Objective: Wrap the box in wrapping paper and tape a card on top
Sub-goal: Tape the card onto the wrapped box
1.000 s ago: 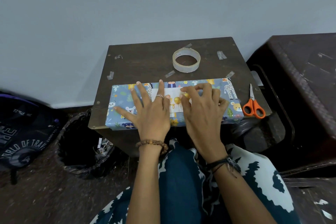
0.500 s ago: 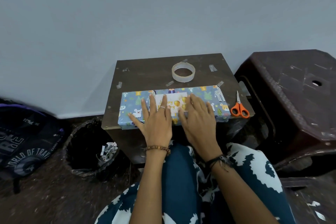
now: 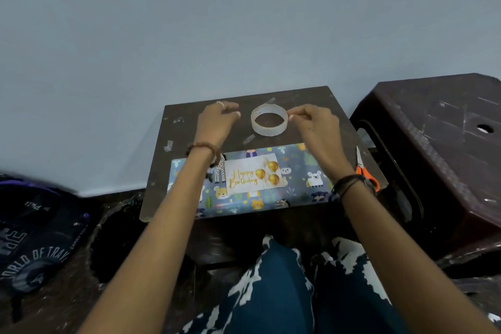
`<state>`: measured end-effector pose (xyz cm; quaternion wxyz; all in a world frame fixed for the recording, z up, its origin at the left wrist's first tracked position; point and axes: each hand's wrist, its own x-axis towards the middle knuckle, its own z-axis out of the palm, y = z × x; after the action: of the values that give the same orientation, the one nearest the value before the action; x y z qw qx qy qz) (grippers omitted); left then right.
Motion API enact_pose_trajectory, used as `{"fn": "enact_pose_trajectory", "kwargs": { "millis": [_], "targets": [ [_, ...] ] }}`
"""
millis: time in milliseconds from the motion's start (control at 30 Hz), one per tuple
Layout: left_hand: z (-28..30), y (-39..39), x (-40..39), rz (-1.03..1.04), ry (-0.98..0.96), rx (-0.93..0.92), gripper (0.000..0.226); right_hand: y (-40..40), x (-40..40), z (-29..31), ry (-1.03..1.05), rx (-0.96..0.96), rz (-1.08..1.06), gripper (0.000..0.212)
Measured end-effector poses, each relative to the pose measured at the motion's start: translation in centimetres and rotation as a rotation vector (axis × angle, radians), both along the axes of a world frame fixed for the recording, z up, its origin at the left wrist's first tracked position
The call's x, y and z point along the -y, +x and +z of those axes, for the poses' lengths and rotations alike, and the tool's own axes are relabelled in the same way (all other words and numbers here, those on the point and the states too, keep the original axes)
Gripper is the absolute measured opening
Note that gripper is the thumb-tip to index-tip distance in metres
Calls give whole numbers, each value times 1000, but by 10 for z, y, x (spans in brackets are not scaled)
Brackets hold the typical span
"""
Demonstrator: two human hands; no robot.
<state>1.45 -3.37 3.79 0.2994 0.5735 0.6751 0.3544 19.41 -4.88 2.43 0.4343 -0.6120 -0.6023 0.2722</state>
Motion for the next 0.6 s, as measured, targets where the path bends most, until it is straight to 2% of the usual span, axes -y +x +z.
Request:
{"fn": "enact_pose_trajectory", "kwargs": {
  "millis": [133, 267, 367, 433, 467, 600],
  "targets": [
    [-15, 0, -49, 80, -217, 139, 27, 3, -42, -11, -146, -32, -99, 22],
    [-37, 14, -70, 141, -390, 319, 39, 5, -72, -32, -332, -41, -150, 11],
    [-44, 25, -78, 174, -403, 411, 35, 1, -92, -49, -415, -150, -145, 13],
    [-45, 30, -82, 204, -398, 448, 32, -1, -95, -49, -463, -232, -118, 6],
    [-45, 32, -83, 217, -376, 464, 29, -1, -93, -46, -471, -277, -112, 12],
    [-38, 44, -87, 198, -226, 466, 25, 11, -78, -31, -319, -365, -148, 16]
  ]
}}
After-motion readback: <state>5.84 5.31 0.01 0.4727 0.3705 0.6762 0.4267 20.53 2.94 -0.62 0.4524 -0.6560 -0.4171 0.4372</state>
